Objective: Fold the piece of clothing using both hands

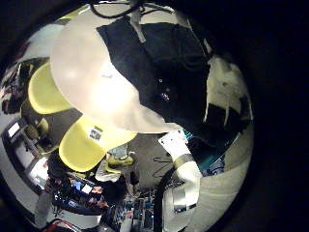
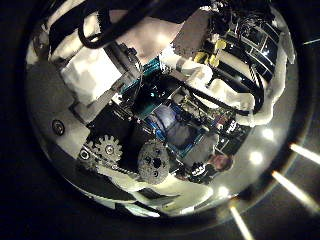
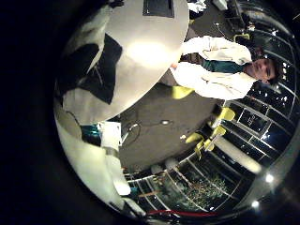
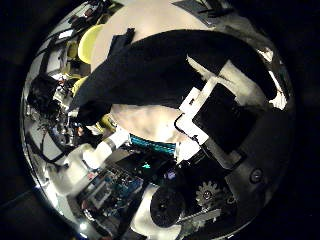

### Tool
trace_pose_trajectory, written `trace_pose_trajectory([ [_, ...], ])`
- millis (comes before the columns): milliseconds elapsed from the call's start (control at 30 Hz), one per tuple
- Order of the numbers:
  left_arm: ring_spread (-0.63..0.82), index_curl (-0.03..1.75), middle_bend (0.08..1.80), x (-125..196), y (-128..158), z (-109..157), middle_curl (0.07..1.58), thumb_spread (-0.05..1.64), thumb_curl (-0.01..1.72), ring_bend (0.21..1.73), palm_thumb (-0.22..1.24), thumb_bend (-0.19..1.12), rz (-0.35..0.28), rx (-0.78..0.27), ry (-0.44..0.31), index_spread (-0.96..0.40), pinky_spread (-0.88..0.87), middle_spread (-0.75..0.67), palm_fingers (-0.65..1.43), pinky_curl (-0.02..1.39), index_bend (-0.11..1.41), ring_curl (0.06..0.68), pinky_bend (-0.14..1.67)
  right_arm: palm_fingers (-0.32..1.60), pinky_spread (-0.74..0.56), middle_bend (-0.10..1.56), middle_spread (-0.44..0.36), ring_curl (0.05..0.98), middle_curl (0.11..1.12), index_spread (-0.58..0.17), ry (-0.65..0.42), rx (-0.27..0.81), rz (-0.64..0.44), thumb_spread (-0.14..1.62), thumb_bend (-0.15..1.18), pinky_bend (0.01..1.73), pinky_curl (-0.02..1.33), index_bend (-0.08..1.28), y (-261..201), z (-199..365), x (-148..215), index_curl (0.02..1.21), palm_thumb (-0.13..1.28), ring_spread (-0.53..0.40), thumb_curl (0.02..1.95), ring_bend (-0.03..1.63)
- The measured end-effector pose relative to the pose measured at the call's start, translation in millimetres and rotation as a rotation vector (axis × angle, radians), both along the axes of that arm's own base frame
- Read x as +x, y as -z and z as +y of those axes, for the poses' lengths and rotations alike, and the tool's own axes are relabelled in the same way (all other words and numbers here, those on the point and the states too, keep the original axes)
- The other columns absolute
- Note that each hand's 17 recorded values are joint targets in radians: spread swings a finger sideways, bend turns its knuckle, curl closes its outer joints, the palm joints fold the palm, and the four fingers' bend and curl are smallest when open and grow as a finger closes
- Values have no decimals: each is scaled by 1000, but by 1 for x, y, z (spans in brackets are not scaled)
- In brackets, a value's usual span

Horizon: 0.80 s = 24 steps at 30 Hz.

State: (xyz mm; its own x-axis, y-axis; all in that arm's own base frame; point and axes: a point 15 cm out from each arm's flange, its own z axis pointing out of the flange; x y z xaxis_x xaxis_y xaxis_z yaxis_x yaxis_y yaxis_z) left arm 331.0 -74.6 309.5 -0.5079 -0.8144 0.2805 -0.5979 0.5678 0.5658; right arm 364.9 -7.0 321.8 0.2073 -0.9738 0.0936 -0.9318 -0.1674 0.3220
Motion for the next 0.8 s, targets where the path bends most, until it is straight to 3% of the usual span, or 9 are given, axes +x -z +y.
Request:
trace_pose_trajectory([
  [267,-438,1603,759,74,27,-15,1282,1018,651,1424,874,-19,-15,3,13,-520,-604,-690,1026,710,187,524,1188,1058,-263,1158,-197,959,984,-315,18,-2,28,1081,-9,973,1334,981,21,-2,47,983,954,-299,891,1207],
  [367,-439,1607,750,93,44,-14,1283,1011,642,1418,868,-21,-71,16,19,-512,-607,-694,1027,710,185,522,1181,1058,-263,1157,-197,959,984,-315,23,-4,46,1083,-8,973,1334,981,33,-2,62,983,954,-299,891,1206],
  [500,-443,1612,753,114,66,7,1286,1006,624,1411,852,-24,-115,145,57,-501,-614,-700,1009,711,182,523,1156,1058,-263,1157,-197,959,984,-315,39,21,76,1089,-7,973,1334,981,54,2,82,984,956,-299,891,1206],
  [600,-449,1609,755,125,83,7,1280,1001,605,1392,815,-33,-146,174,41,-493,-619,-703,970,709,179,518,1123,1056,-263,1155,-196,959,982,-316,53,30,101,1093,-12,974,1334,977,71,1,97,984,951,-299,888,1207],
  [767,-482,1561,779,144,93,19,1232,997,556,1245,702,-48,-200,172,5,-480,-633,-699,747,680,201,484,959,1031,-272,1139,-193,948,970,-318,86,35,145,1119,-31,968,1305,931,100,-10,116,973,866,-298,839,1187],
  [800,-481,1519,728,149,95,24,1198,1002,533,1135,650,-56,-218,172,-12,-479,-613,-685,529,676,214,466,892,998,-279,1123,-192,935,954,-324,95,38,150,1133,-39,948,1283,873,104,-13,117,957,833,-296,817,1187],
])
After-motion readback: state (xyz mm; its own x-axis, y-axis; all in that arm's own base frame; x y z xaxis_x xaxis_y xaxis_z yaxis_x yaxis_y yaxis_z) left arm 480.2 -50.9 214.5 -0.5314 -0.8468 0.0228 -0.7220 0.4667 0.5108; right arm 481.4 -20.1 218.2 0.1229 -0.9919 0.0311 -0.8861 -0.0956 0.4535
